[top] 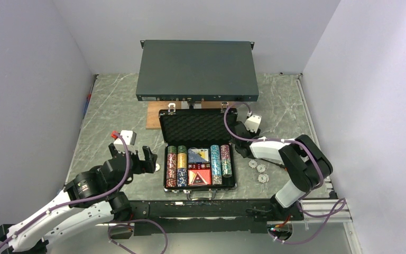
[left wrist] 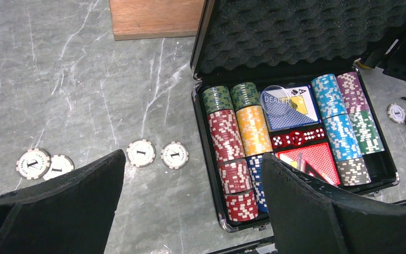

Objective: Pack up texas hold em set

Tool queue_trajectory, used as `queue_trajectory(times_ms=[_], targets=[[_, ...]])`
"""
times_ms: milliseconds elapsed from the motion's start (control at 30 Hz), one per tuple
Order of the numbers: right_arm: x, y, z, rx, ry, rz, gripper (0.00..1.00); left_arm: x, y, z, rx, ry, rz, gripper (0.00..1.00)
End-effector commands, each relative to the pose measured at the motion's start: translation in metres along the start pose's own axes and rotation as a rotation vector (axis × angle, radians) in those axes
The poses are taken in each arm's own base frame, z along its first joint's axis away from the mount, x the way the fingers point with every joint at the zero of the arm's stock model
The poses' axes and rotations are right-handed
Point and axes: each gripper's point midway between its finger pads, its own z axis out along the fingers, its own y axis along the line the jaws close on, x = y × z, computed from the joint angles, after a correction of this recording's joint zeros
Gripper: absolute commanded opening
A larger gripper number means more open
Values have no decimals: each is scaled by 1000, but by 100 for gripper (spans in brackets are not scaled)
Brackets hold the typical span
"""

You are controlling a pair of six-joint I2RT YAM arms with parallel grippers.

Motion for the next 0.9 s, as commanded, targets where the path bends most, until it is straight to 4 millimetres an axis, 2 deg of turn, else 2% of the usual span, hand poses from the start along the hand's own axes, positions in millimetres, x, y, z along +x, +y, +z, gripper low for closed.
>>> queue_trajectory(times_ms=[0, 133, 333, 600, 867], targets=[[23, -10, 0, 34, 77, -41, 52, -4, -1, 0, 5, -20, -11, 99], [21, -11, -5, 6, 62, -9, 50, -2, -1, 0, 5, -16, -6, 99], [16, -26, -14, 31, 45, 32, 50, -2, -2, 1, 6, -11, 1, 99], [-1, -37, -37, -12, -3, 90, 47, 1, -4, 3, 5, 2, 13, 99], [-20, -36, -64, -93, -24, 124, 44, 2, -5, 4, -1, 14, 23, 99]])
